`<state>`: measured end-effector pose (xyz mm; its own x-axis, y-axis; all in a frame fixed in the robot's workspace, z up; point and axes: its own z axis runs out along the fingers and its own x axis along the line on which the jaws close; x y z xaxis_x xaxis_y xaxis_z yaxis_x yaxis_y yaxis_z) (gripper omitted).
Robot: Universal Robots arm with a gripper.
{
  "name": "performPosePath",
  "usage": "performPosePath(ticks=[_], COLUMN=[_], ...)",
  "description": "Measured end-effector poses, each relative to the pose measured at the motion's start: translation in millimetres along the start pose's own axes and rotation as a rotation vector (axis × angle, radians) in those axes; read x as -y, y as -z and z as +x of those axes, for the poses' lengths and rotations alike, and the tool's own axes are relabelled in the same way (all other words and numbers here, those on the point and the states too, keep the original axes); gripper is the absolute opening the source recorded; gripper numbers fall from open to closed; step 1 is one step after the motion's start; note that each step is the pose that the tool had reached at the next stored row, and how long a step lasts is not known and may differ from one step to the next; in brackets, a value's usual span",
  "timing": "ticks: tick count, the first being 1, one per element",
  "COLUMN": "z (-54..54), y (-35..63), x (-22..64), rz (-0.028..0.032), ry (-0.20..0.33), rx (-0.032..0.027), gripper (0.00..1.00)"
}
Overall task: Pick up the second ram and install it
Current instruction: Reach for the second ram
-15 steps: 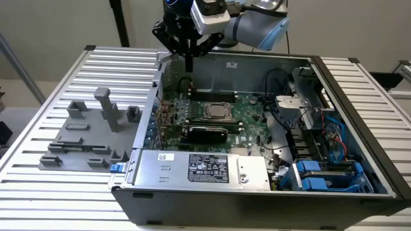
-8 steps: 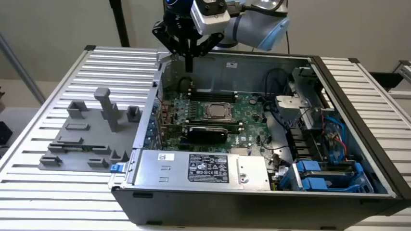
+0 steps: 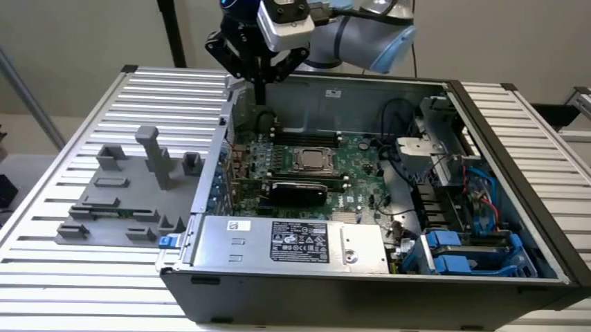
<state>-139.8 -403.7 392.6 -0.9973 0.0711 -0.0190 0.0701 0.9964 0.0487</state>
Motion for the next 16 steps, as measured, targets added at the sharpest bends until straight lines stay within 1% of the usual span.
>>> performPosePath(ticks=[7, 16], z=[31.1, 71.3], y=[1.1, 2.3], x=[9.7, 23.1], rz=[-0.0001, -0.0003], ry=[0.000, 0.000], rx=[0.0005, 0.0028], gripper=[0.00, 0.00])
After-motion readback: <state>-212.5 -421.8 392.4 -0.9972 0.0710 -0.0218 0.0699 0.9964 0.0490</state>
